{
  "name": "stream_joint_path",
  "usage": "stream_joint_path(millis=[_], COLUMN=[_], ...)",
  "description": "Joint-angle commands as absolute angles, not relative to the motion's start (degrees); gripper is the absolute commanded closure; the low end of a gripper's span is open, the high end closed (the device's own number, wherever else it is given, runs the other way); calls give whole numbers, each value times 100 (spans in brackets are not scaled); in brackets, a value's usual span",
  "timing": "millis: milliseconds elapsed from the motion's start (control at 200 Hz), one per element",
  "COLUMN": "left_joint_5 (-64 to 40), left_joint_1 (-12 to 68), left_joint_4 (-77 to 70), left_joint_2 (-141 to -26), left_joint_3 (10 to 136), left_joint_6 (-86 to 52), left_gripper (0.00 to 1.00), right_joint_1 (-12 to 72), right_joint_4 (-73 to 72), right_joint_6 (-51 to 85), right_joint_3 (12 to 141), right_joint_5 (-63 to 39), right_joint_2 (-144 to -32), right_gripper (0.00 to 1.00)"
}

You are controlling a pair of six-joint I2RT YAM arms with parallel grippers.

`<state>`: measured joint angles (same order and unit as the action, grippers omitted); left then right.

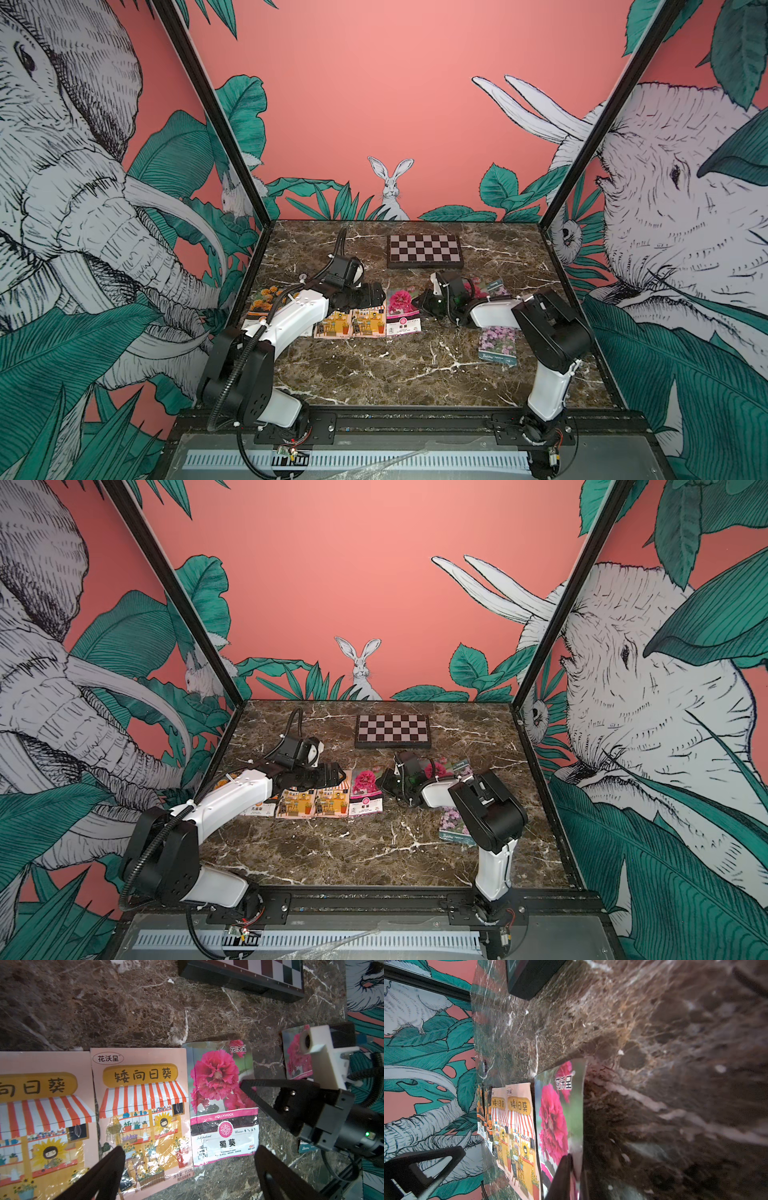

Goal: Arrange the seed packets in a row
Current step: Place the seed packet at the center of the board.

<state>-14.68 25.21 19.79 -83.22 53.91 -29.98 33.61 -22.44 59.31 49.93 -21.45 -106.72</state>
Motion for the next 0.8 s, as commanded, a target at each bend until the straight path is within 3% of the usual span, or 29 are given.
stream_joint_path(millis=[0,445,675,795], left_joint_5=[-1537,-1514,-1355,-1386], left_joint_1=[2483,2452,2384,2357], left_joint_4=[1907,1941,2102,2107], left_joint_2=[-8280,-8219,-8106,-8097], left_joint_3=[5309,5282,5325,5339], left_joint_6=[-3061,-3041,-2912,-2900], left_gripper=[1,1,1,1], right_joint_1=[3401,3409,3366,3209], right_joint_4=[-2316,-1535,-189,833], right_joint_6=[6012,5816,5222,4682], right_joint_3=[5085,5068,5025,5030], right_joint_5=[-2118,-1819,-1090,-436], right_joint_2=[-10740,-10301,-9372,-8705], right_gripper=[81,54,34,29])
